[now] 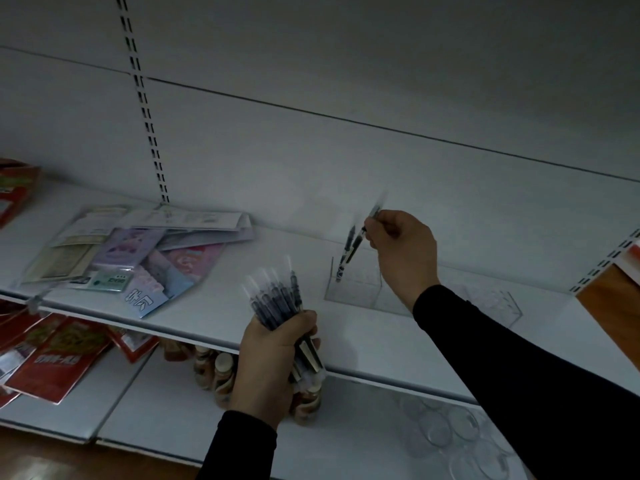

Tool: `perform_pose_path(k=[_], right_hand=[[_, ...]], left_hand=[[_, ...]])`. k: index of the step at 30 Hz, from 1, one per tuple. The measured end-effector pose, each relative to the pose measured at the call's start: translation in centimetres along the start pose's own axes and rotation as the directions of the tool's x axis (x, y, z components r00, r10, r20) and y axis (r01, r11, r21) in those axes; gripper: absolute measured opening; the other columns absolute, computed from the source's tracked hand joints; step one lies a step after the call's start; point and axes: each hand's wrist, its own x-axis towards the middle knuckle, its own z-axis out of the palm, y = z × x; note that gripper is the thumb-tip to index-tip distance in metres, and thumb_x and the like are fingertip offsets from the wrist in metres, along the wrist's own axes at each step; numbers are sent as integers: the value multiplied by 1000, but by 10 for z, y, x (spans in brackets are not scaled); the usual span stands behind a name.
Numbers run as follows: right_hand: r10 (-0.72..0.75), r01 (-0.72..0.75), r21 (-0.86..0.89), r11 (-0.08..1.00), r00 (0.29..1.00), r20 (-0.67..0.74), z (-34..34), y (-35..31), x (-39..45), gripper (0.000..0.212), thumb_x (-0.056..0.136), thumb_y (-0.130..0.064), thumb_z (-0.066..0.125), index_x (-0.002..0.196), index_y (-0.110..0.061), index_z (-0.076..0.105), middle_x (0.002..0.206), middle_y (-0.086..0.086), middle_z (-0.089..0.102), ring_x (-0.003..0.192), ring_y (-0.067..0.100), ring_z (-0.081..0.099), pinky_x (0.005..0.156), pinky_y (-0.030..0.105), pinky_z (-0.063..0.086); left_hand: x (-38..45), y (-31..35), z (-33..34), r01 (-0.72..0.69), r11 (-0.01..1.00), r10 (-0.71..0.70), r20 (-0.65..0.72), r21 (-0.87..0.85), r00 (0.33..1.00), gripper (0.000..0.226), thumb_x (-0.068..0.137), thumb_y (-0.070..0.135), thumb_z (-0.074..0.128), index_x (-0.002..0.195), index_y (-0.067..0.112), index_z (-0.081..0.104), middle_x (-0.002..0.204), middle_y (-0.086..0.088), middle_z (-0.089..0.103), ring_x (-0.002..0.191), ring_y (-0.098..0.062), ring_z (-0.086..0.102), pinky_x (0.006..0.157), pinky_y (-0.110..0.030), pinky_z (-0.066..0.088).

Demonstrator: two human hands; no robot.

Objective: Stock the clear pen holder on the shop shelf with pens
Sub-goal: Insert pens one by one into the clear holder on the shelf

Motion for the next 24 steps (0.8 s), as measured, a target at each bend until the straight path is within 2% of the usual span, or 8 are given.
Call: perform_pose_path(k=[3,7,10,15,19,24], right_hand=[[-19,20,-21,1000,1000,16,4,1,-3,1,93,-23,63,92,-23,64,86,-6,69,84,13,66,77,15,50],[-70,74,-122,990,997,38,7,5,-9,8,93,-22,62,97,-17,68,80,-15,61,74,-3,58,68,-4,39],[-101,113,-220,969,993,65,9,10,-13,16,94,-20,61,101,-9,71,78,-12,59,67,-8,52,65,-7,35],[-71,90,-280,956,995,76,15,15,-16,17,94,-20,61,98,-8,73,80,-4,64,69,2,53,63,-6,35],[-61,89,-302,949,993,98,19,16,-18,18,94,-21,61,95,-7,73,87,3,71,75,9,58,66,6,39],[-25,53,-301,952,995,97,18,17,-15,20,95,-23,60,93,-8,73,82,-2,66,74,7,56,63,5,37]], left_hand=[[1,1,-1,-6,1000,6,-1,-3,1000,6,84,3,66,89,4,63,69,-9,62,61,-18,64,54,-28,54],[1,1,-2,1,1000,-1,5,-13,1000,4,84,3,66,85,6,63,61,-5,63,53,-13,64,53,-27,55],[1,0,0,10,1000,-10,7,-22,1000,5,84,3,67,86,5,64,61,-6,62,52,-13,64,52,-27,54],[0,0,1,45,999,-44,16,-31,999,6,83,5,68,85,9,64,63,-5,63,55,-14,64,52,-27,54],[-1,0,3,45,999,-44,28,-3,999,5,83,7,68,86,9,64,65,-6,64,56,-15,64,52,-28,53],[-4,1,2,65,998,-65,43,-5,997,7,83,8,68,87,8,63,62,-5,62,55,-16,63,53,-30,50]])
